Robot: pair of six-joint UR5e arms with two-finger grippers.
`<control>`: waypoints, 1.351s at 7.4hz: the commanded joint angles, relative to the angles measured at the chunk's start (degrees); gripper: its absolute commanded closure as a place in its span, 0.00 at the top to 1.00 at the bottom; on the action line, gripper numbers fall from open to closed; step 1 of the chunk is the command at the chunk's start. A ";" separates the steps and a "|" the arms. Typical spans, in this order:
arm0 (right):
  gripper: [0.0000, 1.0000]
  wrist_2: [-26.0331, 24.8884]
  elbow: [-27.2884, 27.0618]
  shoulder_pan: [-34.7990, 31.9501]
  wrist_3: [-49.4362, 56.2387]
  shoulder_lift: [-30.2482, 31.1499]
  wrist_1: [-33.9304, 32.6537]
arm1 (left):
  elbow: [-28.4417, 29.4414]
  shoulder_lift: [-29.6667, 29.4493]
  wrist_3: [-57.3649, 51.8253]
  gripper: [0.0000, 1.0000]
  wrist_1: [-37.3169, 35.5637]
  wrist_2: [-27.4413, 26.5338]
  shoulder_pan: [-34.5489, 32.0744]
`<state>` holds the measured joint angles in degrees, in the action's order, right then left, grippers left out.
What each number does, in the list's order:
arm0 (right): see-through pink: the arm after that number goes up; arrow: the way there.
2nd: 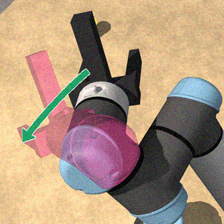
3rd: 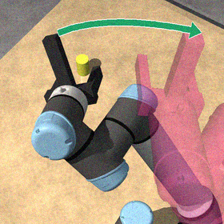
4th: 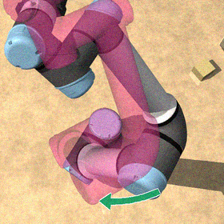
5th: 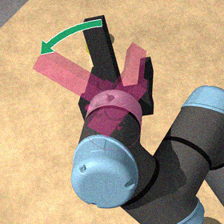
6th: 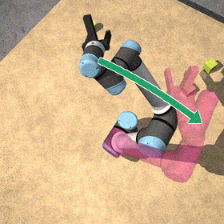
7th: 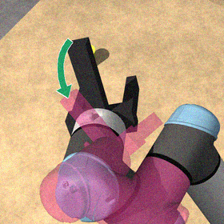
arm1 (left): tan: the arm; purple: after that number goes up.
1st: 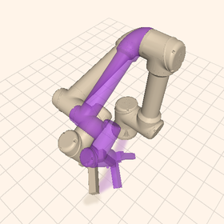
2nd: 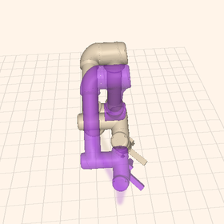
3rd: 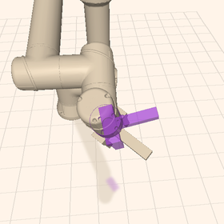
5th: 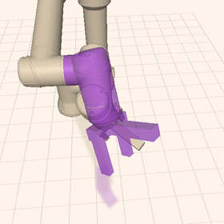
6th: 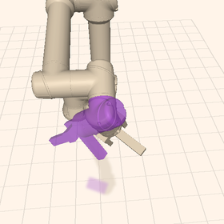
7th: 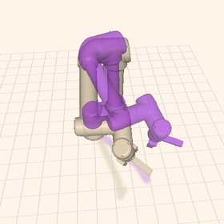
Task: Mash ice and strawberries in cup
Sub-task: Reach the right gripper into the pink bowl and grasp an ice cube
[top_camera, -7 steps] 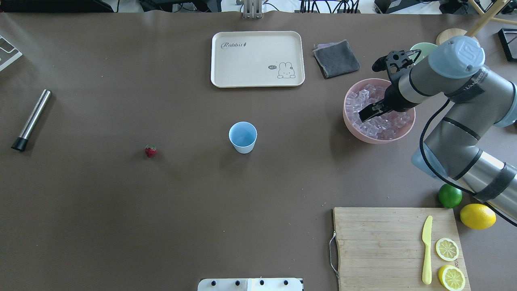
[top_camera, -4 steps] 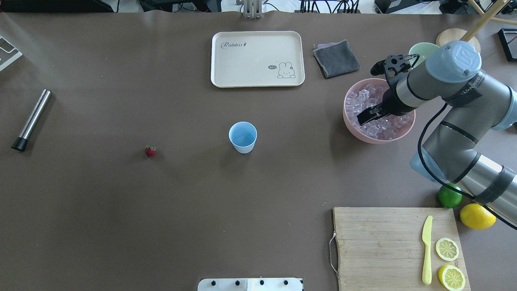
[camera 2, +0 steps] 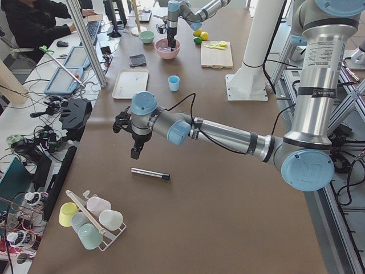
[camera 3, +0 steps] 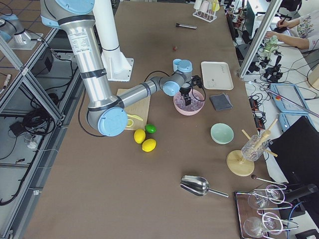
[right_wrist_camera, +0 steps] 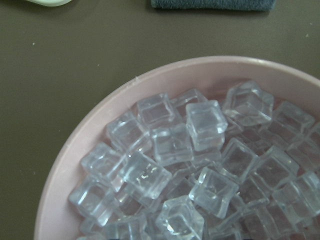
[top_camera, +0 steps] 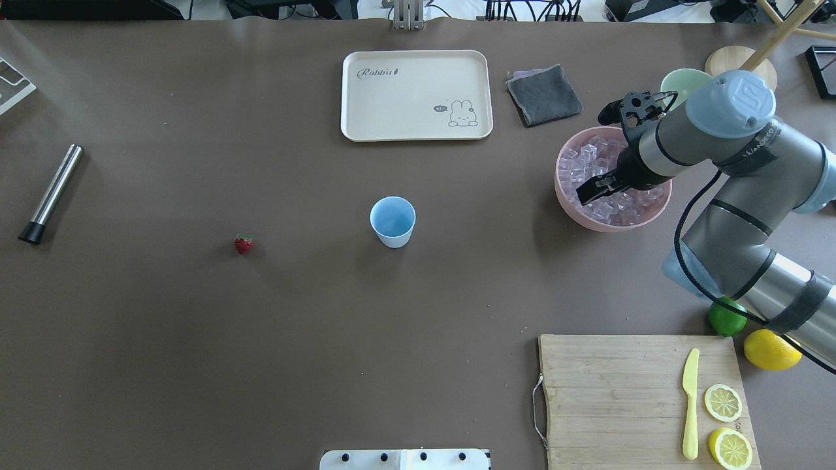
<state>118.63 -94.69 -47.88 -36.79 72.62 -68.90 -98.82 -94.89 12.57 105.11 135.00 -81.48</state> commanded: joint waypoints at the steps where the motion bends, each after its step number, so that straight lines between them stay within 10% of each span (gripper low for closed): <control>1: 0.83 -0.06 0.38 0.33 -0.48 -0.71 -0.01 | -0.06 0.05 0.00 0.98 0.09 0.00 0.10; 10: 0.54 -0.24 0.82 -0.46 0.22 -0.72 -0.10 | 0.38 0.14 0.00 0.98 0.27 0.00 0.27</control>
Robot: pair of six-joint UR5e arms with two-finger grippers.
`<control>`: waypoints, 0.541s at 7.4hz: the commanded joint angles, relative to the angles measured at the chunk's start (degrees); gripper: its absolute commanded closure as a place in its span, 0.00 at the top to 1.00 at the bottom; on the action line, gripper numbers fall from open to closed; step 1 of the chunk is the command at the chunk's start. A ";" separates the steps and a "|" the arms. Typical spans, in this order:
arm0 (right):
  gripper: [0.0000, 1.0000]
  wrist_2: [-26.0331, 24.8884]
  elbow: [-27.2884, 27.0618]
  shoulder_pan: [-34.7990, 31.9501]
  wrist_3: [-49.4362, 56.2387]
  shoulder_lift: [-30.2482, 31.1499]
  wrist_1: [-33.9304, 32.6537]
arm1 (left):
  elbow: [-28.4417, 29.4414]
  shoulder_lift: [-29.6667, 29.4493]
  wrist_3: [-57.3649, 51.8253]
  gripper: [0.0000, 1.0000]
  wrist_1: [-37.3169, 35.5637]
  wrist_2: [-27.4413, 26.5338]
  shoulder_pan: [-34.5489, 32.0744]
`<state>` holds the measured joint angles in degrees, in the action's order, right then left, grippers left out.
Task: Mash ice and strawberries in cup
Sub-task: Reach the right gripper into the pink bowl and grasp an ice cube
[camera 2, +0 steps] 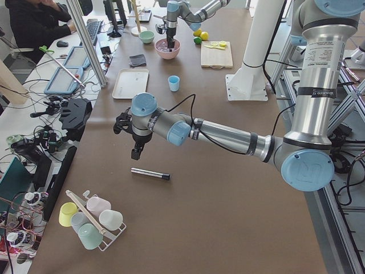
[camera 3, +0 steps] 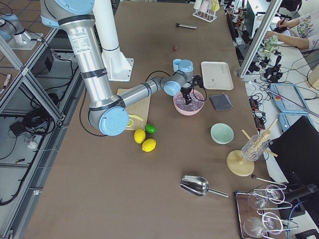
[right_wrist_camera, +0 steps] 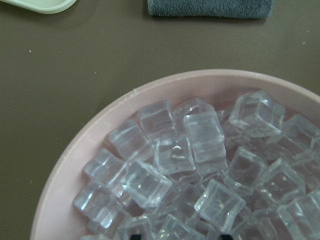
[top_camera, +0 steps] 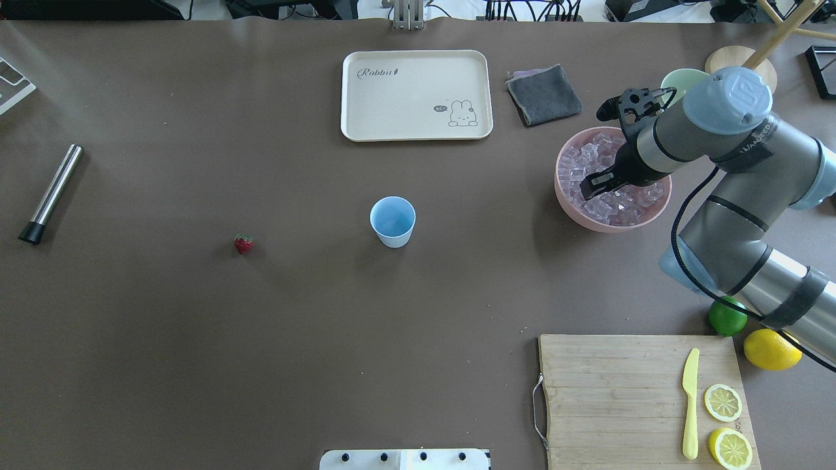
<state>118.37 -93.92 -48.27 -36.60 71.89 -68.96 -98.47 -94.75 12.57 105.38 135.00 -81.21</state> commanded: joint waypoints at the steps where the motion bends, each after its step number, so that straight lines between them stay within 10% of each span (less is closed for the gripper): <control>1: 0.54 -0.33 0.31 -0.07 0.03 0.27 0.05 | -0.05 0.00 0.00 0.98 0.00 0.00 0.00; 4: 0.36 -0.33 0.14 -0.07 -0.23 0.18 0.06 | 0.38 0.17 0.00 0.98 0.44 0.00 0.09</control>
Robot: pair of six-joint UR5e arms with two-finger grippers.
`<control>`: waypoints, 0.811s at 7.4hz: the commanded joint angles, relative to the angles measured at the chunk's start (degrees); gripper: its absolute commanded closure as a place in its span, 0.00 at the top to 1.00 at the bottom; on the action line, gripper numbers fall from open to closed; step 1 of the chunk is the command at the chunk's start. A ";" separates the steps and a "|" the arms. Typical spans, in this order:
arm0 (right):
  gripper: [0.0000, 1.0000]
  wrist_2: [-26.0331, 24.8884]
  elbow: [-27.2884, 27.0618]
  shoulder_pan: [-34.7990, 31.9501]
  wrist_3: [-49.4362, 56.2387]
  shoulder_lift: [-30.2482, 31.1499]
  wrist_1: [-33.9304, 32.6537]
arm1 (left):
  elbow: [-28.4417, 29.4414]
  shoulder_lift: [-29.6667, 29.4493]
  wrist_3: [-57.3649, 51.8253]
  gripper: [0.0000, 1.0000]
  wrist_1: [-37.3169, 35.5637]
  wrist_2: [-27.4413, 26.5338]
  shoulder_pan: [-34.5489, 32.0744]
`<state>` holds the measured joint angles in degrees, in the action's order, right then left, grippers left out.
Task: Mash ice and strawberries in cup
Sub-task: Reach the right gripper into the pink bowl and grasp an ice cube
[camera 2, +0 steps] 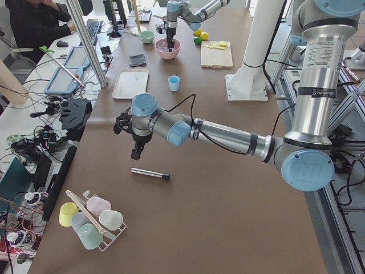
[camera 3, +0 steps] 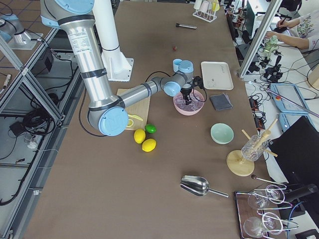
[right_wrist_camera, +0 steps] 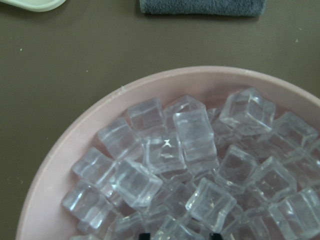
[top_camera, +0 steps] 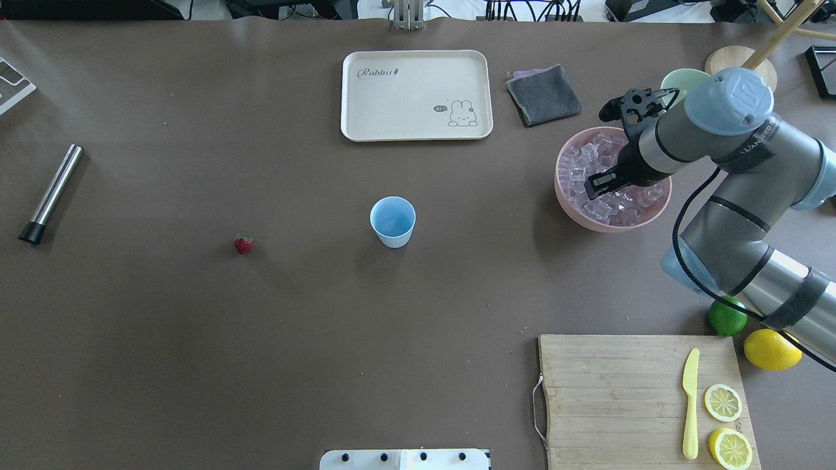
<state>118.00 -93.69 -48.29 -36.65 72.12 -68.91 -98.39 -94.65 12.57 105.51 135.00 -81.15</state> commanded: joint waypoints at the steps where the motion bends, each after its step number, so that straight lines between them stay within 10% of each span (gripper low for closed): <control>1: 0.25 0.39 -0.70 -0.05 -0.26 -0.23 -0.34 | 1.00 0.08 0.00 0.98 1.18 0.00 0.03; 6: 0.00 0.65 -7.70 -1.20 -0.61 -4.67 -11.86 | 2.85 0.43 0.18 0.98 4.09 0.00 0.12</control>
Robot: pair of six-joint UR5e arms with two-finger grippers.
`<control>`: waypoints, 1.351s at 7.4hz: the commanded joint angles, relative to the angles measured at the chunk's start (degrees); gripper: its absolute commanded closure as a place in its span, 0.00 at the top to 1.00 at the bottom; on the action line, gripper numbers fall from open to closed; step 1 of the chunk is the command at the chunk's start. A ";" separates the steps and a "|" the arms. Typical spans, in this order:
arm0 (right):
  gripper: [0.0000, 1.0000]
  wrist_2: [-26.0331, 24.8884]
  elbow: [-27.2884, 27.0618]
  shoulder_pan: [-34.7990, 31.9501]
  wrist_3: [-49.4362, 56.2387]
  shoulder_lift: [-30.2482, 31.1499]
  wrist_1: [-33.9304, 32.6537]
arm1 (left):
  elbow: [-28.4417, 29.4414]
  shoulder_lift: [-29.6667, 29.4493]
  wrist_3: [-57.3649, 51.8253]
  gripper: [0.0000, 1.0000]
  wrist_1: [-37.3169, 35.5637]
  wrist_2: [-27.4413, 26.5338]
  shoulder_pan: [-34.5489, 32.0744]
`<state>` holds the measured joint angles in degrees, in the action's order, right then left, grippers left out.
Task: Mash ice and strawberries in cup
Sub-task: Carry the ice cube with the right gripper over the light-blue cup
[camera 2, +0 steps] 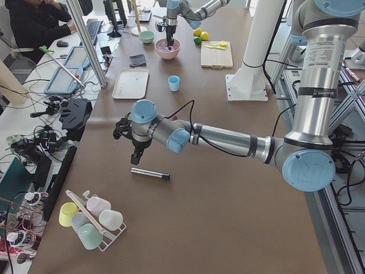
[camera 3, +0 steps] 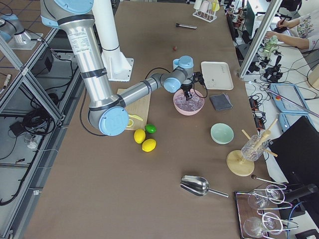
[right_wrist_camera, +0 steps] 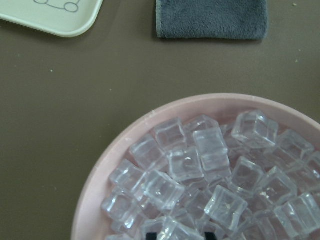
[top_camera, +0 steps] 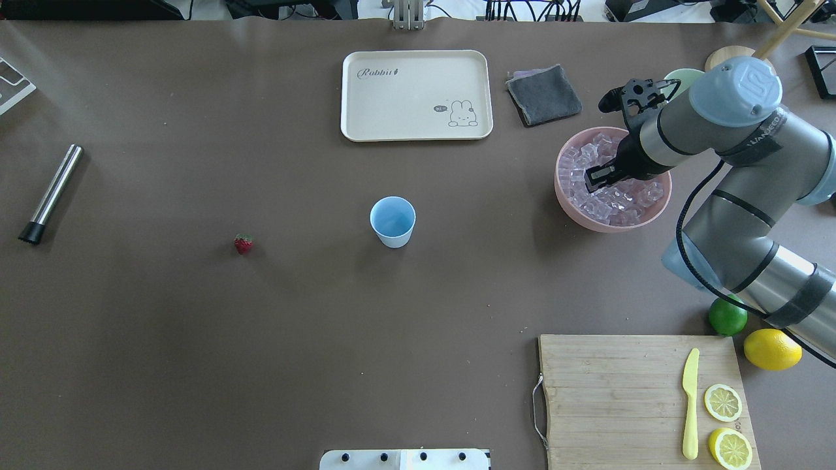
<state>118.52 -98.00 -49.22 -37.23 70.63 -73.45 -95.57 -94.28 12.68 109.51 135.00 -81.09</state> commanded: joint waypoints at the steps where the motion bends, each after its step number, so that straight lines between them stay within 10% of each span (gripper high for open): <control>1: 0.00 -0.48 -3.51 0.43 -0.13 -11.48 -18.89 | 0.03 0.06 0.07 0.98 0.09 0.00 0.06; 6: 0.00 -12.32 11.20 15.36 -20.92 -36.47 -21.47 | -0.41 -0.90 -0.02 0.98 0.09 0.00 0.67; 10: 0.00 -17.54 14.94 19.60 -21.93 -36.71 -15.76 | 0.12 -1.17 -0.02 0.98 0.09 0.00 1.29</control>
<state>101.59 -83.87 -30.06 -59.25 33.37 -91.15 -95.50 -95.40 12.60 109.60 135.00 -80.00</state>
